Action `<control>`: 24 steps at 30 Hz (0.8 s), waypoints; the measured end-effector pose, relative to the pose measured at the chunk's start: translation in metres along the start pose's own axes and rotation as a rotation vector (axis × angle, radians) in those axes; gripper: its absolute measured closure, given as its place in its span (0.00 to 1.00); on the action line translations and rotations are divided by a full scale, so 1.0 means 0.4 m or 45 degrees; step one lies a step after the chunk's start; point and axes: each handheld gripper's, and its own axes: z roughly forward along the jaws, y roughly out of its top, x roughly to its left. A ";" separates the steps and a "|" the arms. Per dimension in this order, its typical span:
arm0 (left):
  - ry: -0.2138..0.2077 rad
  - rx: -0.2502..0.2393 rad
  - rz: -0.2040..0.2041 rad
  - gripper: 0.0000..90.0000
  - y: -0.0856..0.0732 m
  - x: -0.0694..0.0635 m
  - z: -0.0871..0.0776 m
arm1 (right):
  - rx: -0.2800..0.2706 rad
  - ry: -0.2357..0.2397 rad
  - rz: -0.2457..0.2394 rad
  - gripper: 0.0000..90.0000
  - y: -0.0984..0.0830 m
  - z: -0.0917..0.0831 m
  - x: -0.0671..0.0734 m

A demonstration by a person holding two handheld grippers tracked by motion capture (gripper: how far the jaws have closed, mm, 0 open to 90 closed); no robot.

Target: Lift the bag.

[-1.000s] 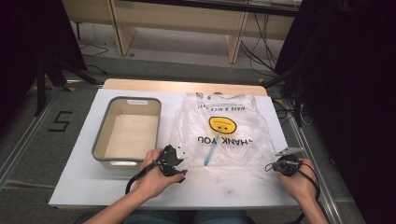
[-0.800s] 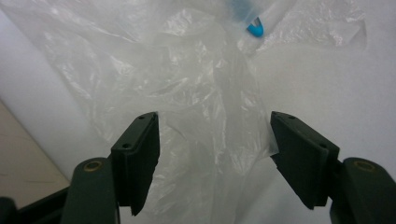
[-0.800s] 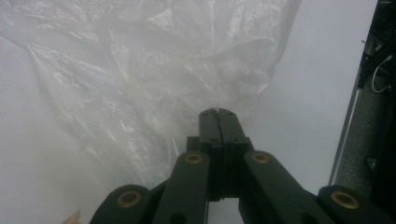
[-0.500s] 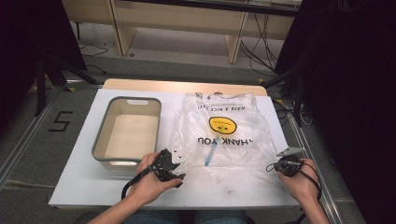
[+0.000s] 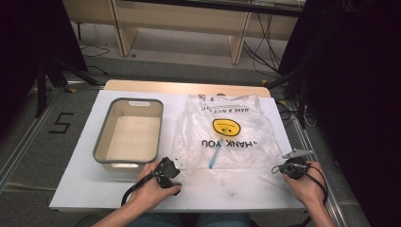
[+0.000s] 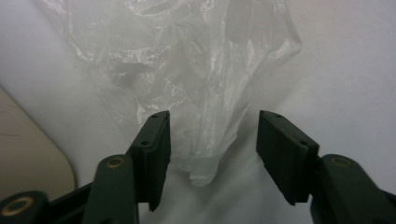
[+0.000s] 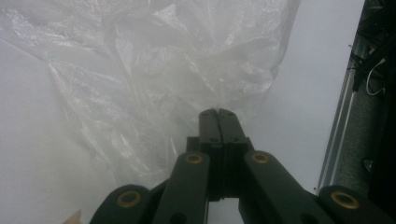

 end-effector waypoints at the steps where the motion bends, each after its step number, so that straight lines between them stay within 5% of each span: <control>1: 0.000 0.000 0.000 0.52 0.000 0.000 0.000 | -0.003 0.001 -0.001 1.00 0.000 0.000 0.001; 4: -0.052 0.015 -0.081 0.57 0.001 0.016 0.000 | -0.005 0.016 0.000 1.00 -0.001 0.000 0.004; 9: -0.055 0.032 -0.124 0.72 0.003 0.035 -0.001 | -0.035 0.038 0.026 0.98 -0.002 -0.011 0.006; 19: -0.055 0.034 -0.103 0.95 0.006 0.038 0.000 | -0.183 0.069 0.130 0.63 0.001 -0.068 0.005; 20: -0.053 0.030 -0.090 0.96 0.006 0.035 -0.001 | -0.248 0.110 0.164 0.57 -0.003 -0.088 0.002; 24: -0.050 0.018 -0.075 0.98 0.004 0.034 -0.002 | -0.286 0.197 0.174 0.49 -0.016 -0.108 0.008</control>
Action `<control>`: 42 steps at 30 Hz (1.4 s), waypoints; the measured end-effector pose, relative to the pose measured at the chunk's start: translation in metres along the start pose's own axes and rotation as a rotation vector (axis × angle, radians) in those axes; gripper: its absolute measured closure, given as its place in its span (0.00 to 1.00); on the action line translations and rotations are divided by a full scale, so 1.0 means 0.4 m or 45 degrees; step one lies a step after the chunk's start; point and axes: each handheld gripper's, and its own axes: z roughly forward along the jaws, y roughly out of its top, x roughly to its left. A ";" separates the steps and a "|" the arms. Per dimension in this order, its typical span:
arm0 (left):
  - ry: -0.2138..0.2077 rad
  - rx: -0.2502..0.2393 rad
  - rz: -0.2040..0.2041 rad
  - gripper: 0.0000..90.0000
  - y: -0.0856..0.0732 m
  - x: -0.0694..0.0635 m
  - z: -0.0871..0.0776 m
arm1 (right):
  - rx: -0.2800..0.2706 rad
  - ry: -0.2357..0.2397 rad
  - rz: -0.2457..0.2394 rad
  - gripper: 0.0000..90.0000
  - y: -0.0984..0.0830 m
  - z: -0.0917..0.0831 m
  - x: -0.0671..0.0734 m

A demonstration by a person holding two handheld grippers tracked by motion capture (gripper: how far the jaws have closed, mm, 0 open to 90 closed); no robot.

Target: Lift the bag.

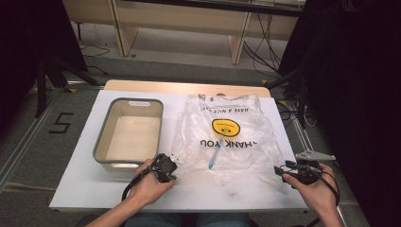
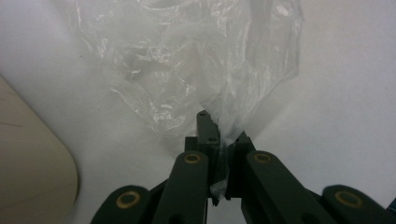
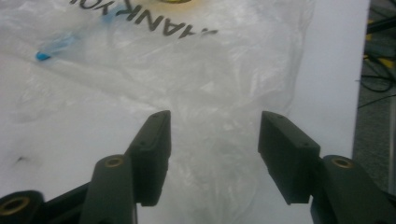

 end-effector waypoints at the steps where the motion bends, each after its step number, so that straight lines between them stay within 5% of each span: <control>1: 0.000 0.000 0.000 0.98 0.000 0.000 0.000 | 0.000 0.000 0.000 0.49 0.000 0.000 0.000; 3: -0.012 -0.017 0.001 0.98 0.000 -0.001 -0.003 | 0.033 0.051 -0.012 0.44 -0.013 0.002 0.006; 4: -0.013 -0.046 0.012 0.98 0.002 -0.004 -0.011 | 0.107 0.088 -0.042 0.41 -0.029 0.012 0.012; 7: -0.010 -0.074 0.027 0.99 0.004 -0.007 -0.018 | 0.172 0.092 -0.092 0.41 -0.043 0.023 0.019; 8: -0.006 -0.095 0.043 0.99 0.005 -0.009 -0.022 | 0.258 0.097 -0.137 0.43 -0.060 0.040 0.023; 12: -0.004 -0.128 0.060 0.99 0.006 -0.010 -0.027 | 0.338 0.086 -0.168 0.47 -0.077 0.063 0.022; 25: 0.011 -0.276 0.127 0.99 0.010 -0.009 -0.046 | 0.334 0.075 -0.135 0.75 -0.076 0.072 0.008; 31: 0.019 -0.389 0.153 0.99 0.015 -0.010 -0.060 | 0.317 0.077 -0.113 0.86 -0.077 0.074 0.000; 34: 0.030 -0.494 0.168 0.99 0.019 -0.010 -0.079 | 0.322 0.089 -0.110 0.95 -0.074 0.075 0.000; 42: 0.042 -0.617 0.176 0.99 0.026 -0.003 -0.105 | 0.310 0.090 -0.102 0.99 -0.070 0.071 -0.001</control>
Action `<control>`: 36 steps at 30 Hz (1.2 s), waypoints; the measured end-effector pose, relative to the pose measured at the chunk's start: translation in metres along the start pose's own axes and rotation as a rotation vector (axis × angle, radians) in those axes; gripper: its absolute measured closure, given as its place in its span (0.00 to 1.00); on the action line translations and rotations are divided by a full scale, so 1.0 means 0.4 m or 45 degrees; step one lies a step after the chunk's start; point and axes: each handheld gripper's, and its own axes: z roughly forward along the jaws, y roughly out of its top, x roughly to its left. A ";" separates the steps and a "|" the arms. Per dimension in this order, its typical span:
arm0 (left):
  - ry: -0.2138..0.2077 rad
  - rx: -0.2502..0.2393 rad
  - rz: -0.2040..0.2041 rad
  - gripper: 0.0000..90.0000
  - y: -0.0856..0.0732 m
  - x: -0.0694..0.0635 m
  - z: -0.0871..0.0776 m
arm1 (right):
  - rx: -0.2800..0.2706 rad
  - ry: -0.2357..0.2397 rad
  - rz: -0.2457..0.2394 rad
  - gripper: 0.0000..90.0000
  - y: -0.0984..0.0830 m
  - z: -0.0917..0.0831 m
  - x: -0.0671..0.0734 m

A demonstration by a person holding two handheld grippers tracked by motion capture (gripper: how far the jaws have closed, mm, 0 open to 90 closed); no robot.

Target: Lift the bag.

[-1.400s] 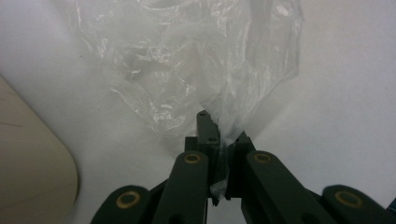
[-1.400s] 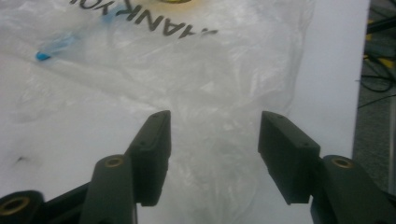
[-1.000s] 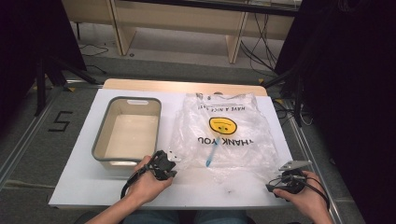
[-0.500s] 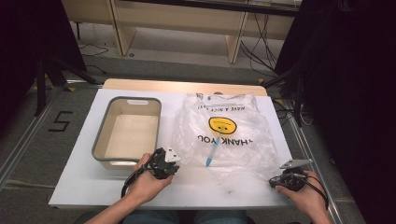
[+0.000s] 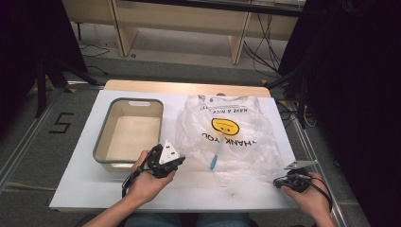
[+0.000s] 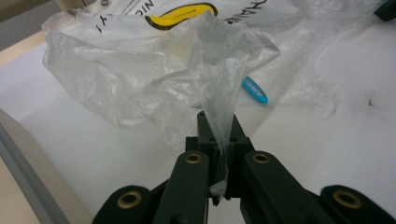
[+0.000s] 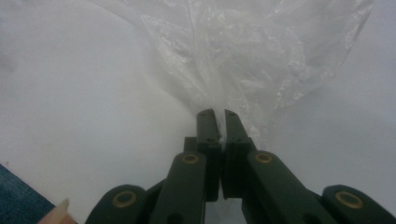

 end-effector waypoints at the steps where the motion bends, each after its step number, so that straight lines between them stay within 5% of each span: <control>1: 0.000 0.000 0.000 0.99 0.000 0.000 0.000 | 0.000 0.000 0.000 0.99 0.000 0.000 0.000; 17: 0.038 -0.160 0.005 0.99 0.034 0.013 -0.029 | -0.214 -0.081 0.068 1.00 0.017 -0.058 -0.013; 36: 0.085 -0.317 0.017 0.99 0.094 0.027 -0.060 | -0.336 -0.143 0.111 1.00 0.027 -0.093 -0.021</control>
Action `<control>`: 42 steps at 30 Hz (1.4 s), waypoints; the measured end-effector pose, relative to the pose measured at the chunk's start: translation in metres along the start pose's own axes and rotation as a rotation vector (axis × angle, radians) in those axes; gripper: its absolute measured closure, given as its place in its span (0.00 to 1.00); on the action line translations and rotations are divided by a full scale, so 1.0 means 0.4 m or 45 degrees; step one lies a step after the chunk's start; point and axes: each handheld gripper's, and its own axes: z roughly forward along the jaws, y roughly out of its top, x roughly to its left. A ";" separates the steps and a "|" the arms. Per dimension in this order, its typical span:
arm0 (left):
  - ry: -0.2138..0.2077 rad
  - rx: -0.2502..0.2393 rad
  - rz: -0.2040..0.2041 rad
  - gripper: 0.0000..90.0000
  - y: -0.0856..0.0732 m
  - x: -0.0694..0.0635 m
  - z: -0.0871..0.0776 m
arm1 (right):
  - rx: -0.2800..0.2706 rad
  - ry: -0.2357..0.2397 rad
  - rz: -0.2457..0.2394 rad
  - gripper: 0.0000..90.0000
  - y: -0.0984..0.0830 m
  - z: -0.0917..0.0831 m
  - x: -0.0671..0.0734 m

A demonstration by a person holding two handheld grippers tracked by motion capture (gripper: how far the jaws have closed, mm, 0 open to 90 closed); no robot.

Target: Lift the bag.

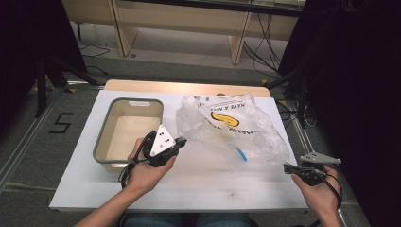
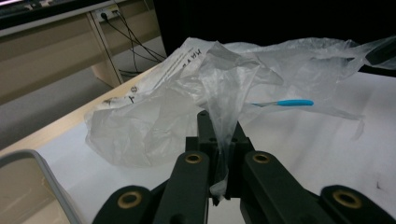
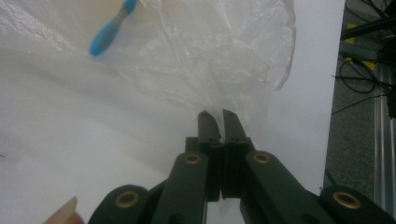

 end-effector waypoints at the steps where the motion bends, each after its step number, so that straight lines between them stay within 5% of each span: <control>1: 0.000 0.000 0.000 0.99 0.000 0.000 0.000 | -0.003 0.001 -0.003 1.00 0.000 0.000 0.000; 17: 0.046 -0.099 -0.004 0.99 0.048 0.021 -0.013 | -0.107 -0.045 0.006 1.00 0.016 -0.023 0.007; 42: 0.120 -0.145 -0.058 0.99 0.059 0.067 -0.006 | -0.448 -0.181 0.013 1.00 0.086 -0.080 0.022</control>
